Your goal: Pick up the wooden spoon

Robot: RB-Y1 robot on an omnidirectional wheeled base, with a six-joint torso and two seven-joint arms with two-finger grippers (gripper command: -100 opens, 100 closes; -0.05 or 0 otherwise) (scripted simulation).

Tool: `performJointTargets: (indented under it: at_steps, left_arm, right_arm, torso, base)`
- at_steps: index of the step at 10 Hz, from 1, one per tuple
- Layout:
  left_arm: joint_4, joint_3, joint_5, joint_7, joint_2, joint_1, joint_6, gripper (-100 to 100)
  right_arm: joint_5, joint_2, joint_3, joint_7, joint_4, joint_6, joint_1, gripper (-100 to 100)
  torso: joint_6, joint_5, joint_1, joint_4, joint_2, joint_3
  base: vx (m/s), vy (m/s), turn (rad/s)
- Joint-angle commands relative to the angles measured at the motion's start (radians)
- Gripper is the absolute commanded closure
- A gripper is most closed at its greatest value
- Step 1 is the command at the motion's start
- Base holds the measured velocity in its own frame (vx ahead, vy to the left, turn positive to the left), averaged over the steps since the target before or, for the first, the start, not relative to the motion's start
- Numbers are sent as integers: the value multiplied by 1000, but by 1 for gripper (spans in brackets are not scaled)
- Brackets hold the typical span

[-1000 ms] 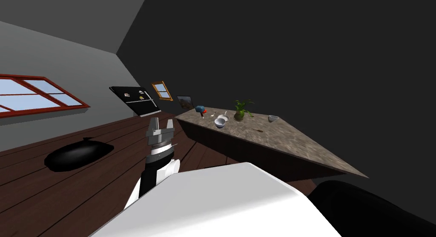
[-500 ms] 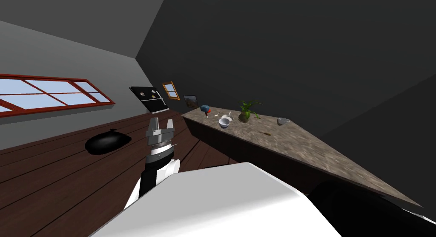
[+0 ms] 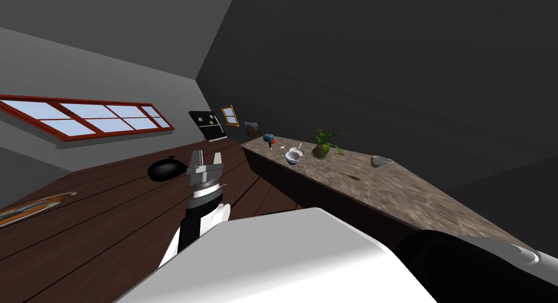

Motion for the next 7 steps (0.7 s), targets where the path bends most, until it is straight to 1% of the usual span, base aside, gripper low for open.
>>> performJointTargets:
  at_steps: [1,2,3,4,5,6,7]
  left_arm:
    - [0,0,0,0,0,0,0,0]
    - [0,0,0,0,0,0,0,0]
    - [0,0,0,0,0,0,0,0]
    - [0,0,0,0,0,0,0,0]
    - [0,0,0,0,0,0,0,0]
    - [0,0,0,0,0,0,0,0]
    - [0,0,0,0,0,0,0,0]
  right_arm:
    - [16,-50,26,3,46,2,-26,-100]
    - [26,-76,45,6,73,10,-45,-100]
    - [26,-85,45,6,73,10,-45,-100]
    - [35,-115,63,9,98,18,-67,-100]
    - [35,-115,63,9,98,18,-67,-100]
    - [42,-140,80,11,120,27,-90,-100]
    - [49,-160,95,14,138,36,-115,-100]
  torso:
    - [0,0,0,0,0,0]
    - [-1,0,0,0,0,0]
    - [-1,0,-1,0,0,0]
    - [0,-1,-1,0,0,0]
    - [0,0,-2,0,0,0]
    - [1,-1,-2,0,0,0]
    - [-1,-1,-2,0,-1,-1]
  base:
    - [-2,5,193]
    - [1,-7,246]
    - [2,-15,114]
    - [5,-19,168]
    - [9,-23,108]
    - [18,-28,163]
    - [18,-47,327]
